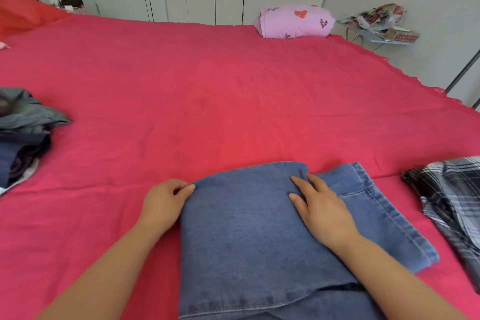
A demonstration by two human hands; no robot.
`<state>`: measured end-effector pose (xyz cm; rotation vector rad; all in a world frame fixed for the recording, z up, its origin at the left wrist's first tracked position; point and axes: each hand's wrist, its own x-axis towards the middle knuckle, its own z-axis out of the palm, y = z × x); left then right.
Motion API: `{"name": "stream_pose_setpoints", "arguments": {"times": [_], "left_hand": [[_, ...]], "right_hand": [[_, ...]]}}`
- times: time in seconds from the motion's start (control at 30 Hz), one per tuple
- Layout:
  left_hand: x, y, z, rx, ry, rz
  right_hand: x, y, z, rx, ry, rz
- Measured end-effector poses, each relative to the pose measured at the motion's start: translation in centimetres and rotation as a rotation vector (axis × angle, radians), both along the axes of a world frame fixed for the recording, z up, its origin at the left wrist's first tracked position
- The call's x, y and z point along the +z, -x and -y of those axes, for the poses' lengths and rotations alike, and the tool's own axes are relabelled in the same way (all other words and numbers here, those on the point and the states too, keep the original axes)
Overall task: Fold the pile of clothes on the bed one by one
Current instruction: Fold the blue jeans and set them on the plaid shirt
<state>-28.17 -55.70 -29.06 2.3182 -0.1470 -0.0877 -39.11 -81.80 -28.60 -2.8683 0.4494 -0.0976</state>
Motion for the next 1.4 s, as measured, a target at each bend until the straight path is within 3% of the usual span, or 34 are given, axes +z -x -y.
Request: {"name": "stream_pose_setpoints", "arguments": {"times": [0.1, 0.17, 0.47, 0.6, 0.7, 0.8, 0.87, 0.97, 1.07, 1.23, 1.33, 1.4], "left_hand": [[0.6, -1.1, 0.4, 0.064, 0.475, -0.229], [0.6, -1.9, 0.8, 0.051, 0.6, -0.321], [-0.7, -3.3, 1.0, 0.033, 0.06, -0.059], [1.6, -2.3, 1.1, 0.174, 0.092, 0.148], [3.3, 2.4, 1.6, -0.072, 0.06, 0.369], [1.4, 8.4, 1.9, -0.466, -0.286, 0.281], [0.4, 8.6, 1.6, -0.459, -0.41, 0.121], [2.6, 8.3, 2.3, -0.465, -0.575, 0.207], [3.6, 10.8, 4.5, -0.567, -0.544, 0.319], [3.0, 13.1, 6.3, -0.654, -0.737, 0.185], [4.9, 14.5, 8.1, -0.646, -0.627, 0.22], [4.8, 15.9, 9.7, -0.702, -0.553, 0.24]], "right_hand": [[-0.1, -0.1, 0.3, 0.007, -0.005, 0.013], [-0.4, -0.2, 0.6, 0.008, 0.007, 0.003], [0.1, 0.5, 0.2, -0.003, 0.026, -0.041], [2.4, 2.2, -0.3, -0.023, 0.065, -0.076], [2.0, 4.9, -1.7, -0.002, 0.083, -0.078], [-0.2, 6.3, -2.0, -0.027, 0.055, -0.167], [0.1, 6.1, -1.7, -0.029, 0.047, -0.177], [1.3, 6.4, -1.8, -0.034, 0.056, -0.155], [1.1, 7.5, -2.3, -0.033, 0.053, -0.186], [2.5, 8.2, -0.2, -0.047, -0.046, -0.098], [3.5, 9.6, 3.1, -0.197, 0.0, 0.117], [3.8, 10.6, 5.1, -0.31, -0.023, 0.127]]}}
